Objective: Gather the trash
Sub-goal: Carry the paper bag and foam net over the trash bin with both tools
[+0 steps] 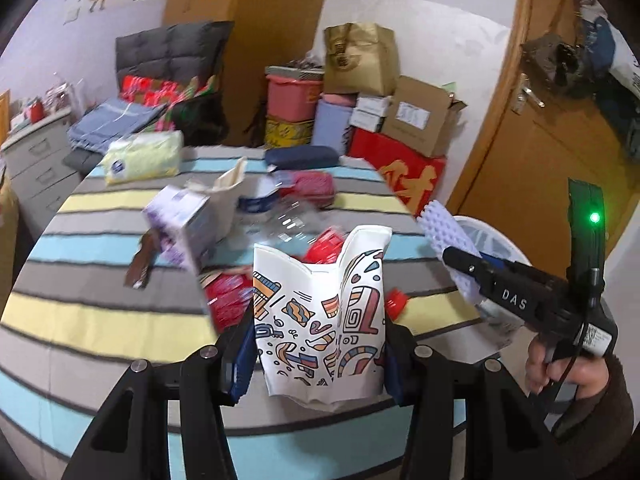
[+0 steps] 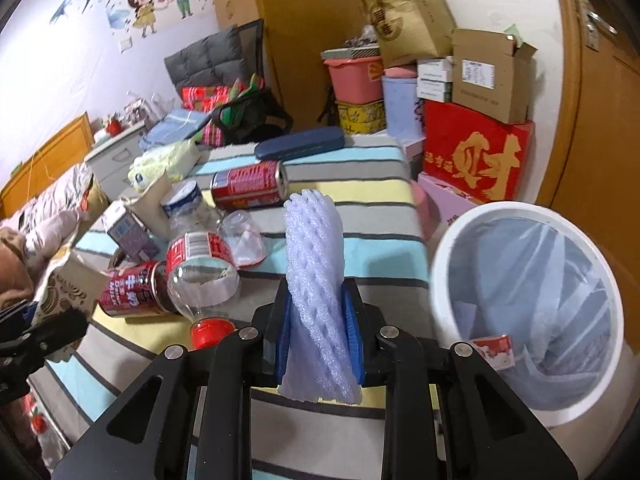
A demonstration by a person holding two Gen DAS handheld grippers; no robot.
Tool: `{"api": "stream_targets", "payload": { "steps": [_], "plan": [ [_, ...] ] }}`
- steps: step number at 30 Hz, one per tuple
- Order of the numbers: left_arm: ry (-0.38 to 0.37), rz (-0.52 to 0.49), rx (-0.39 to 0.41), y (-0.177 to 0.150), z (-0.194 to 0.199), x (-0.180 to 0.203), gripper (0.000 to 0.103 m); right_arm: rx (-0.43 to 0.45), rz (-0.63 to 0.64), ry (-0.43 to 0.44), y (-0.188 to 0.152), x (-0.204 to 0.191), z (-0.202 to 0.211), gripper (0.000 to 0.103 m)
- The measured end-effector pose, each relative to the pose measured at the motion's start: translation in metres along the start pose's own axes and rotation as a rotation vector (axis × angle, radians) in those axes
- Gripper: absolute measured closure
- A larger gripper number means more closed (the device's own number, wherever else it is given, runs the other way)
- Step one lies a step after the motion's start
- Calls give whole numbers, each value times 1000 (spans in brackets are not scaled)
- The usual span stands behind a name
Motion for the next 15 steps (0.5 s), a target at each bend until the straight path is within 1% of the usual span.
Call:
{"api": "stream_targets", "payload": {
  "steps": [7, 15],
  "plan": [
    [-57, -56, 2, 20, -15, 35, 51, 35, -33, -38, 3, 13, 11, 78],
    [-123, -123, 11, 42, -30, 79, 51, 72, -80, -95, 8, 38, 26, 78]
  ]
}}
Point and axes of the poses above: each gripper's, at about its wrist camera, not at the fingertips, and z roughly against the way its jaws point, x to its right, y to its top, the point moved 2 cm from there along -z, roughly the way its jaws point, and after that the axes turned 4 degrees about -y, right-handed, at the moved point
